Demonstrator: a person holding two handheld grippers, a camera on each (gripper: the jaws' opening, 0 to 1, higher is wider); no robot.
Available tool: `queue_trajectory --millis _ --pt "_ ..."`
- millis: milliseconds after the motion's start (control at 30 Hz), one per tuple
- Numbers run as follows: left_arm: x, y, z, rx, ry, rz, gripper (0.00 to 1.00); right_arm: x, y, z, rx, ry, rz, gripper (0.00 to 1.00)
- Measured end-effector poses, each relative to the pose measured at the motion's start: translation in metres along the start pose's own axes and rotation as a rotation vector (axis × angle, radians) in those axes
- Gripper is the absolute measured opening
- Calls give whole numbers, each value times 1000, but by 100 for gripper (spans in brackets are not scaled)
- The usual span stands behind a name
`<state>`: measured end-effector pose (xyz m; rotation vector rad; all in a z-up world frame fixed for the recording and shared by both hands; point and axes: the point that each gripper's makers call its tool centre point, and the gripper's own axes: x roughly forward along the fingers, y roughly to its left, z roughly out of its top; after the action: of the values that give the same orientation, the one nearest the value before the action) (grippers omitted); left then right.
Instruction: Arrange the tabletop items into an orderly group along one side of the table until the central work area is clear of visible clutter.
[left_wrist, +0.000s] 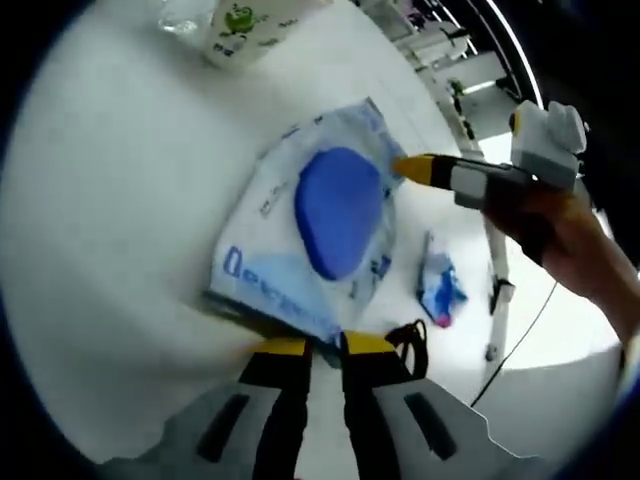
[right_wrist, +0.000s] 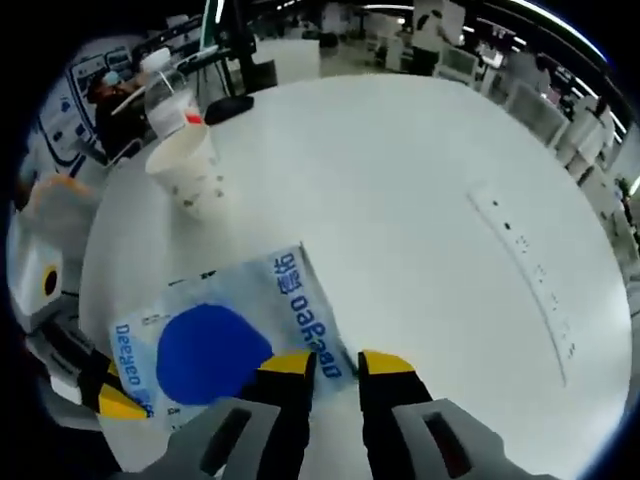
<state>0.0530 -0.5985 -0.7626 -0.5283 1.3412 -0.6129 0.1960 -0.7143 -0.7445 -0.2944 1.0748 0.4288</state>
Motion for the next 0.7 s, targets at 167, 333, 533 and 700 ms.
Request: queue_trajectory --millis 167,333,533,700 --pt "-1 0 0 -19 3 -13 5 -2 7 -5 -35 15 41 0" --pt "-6 4 -2 -16 16 -21 1 -5 7 -9 -4 17 55 0" --pt "-15 10 2 -21 7 -13 0 -16 11 -19 41 16 69 0" --pt "-24 17 7 31 4 5 0 -23 16 -24 66 5 80 0"
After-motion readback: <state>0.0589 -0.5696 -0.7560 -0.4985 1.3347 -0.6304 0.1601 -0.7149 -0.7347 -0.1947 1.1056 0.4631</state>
